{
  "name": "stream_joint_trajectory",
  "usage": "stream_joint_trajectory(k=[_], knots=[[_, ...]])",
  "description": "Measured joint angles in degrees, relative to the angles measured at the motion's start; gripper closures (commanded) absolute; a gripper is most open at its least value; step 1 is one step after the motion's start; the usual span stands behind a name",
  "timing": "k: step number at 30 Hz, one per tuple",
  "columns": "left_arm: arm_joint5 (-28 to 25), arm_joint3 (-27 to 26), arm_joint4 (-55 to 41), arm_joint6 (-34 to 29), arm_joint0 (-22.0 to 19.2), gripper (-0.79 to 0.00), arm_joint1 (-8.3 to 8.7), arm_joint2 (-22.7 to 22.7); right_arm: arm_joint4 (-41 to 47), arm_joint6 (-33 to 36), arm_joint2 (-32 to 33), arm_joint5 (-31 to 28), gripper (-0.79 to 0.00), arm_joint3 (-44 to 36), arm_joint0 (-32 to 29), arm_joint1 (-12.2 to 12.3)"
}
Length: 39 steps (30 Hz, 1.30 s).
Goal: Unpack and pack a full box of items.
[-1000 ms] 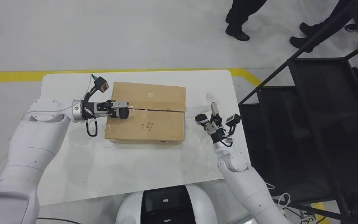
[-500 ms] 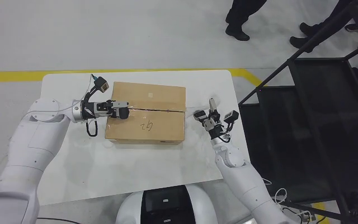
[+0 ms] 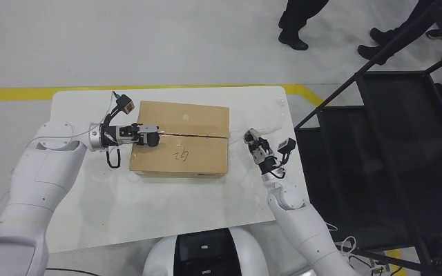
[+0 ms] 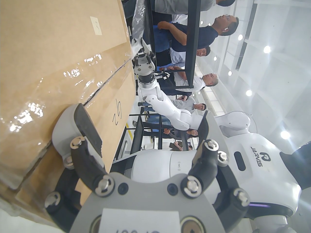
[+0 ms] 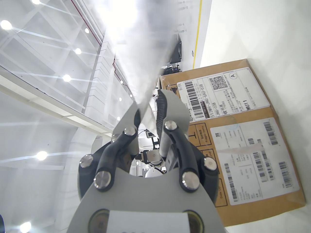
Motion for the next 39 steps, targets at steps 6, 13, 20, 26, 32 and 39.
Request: stream_joint_trajectory(k=[6, 13, 20, 26, 32, 39], knots=[[0.0, 0.0, 0.0, 0.0, 0.0, -0.785, 0.0, 0.0, -0.3, 0.08, 1.14, 1.25, -0.785, -1.37, -1.4, 0.14], [0.0, 0.0, 0.0, 0.0, 0.0, -0.785, 0.0, 0.0, 0.08, 0.47, 2.17, 1.63, -0.785, -2.39, -2.81, 0.21], [0.0, 0.0, 0.0, 0.0, 0.0, -0.785, 0.0, 0.0, 0.45, 0.04, 3.35, 0.98, -0.785, -2.97, -3.34, 0.18], [0.0, 0.0, 0.0, 0.0, 0.0, -0.785, 0.0, 0.0, 0.01, -0.47, 3.93, 0.31, -0.785, -3.72, -3.72, 0.11], [0.0, 0.0, 0.0, 0.0, 0.0, -0.785, 0.0, 0.0, 0.5, 2.04, 3.04, 3.69, -0.785, -3.58, -3.99, 0.04], [0.0, 0.0, 0.0, 0.0, 0.0, -0.785, 0.0, 0.0, 2.43, -0.34, 0.72, 6.79, -0.785, -0.36, -2.14, -0.77]])
